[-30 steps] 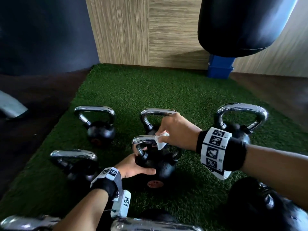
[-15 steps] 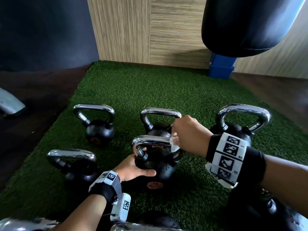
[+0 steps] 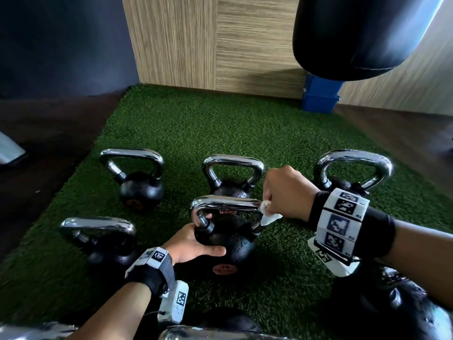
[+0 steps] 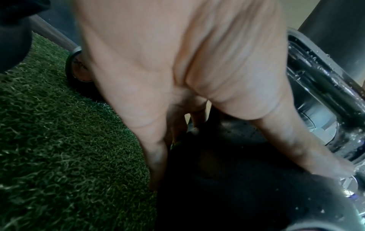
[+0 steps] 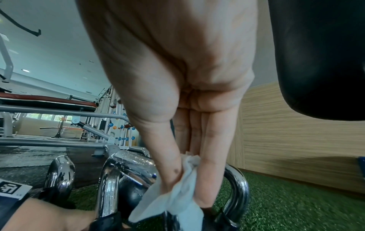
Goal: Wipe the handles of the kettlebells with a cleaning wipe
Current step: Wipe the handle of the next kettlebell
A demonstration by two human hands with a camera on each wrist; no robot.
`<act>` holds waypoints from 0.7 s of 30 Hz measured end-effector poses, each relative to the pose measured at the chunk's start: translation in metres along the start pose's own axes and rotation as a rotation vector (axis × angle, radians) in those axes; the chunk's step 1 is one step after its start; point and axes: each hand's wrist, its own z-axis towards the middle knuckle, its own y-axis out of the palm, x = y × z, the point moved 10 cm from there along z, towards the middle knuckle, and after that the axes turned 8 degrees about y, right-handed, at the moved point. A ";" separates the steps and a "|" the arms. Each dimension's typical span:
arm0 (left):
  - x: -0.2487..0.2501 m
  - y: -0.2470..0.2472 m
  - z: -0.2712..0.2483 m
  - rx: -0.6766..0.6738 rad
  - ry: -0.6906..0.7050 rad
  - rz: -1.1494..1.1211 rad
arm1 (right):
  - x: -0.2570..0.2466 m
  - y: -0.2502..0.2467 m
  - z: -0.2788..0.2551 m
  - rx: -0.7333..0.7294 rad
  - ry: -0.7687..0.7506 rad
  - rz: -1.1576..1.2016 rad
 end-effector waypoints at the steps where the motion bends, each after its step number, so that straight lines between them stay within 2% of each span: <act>1: 0.000 0.000 0.000 0.002 -0.008 -0.004 | 0.001 0.000 0.001 0.001 0.005 -0.008; 5: 0.002 0.003 -0.002 -0.001 -0.027 -0.024 | 0.013 0.013 0.004 -0.059 0.061 -0.020; 9: 0.005 0.006 -0.005 -0.012 -0.031 -0.044 | 0.034 0.034 0.005 -0.158 0.132 0.155; 14: 0.008 0.005 -0.008 -0.013 -0.034 -0.032 | 0.047 0.044 0.010 -0.120 0.137 0.315; 21: 0.016 0.008 -0.012 -0.047 -0.031 0.038 | 0.069 0.086 0.010 -0.090 0.178 0.430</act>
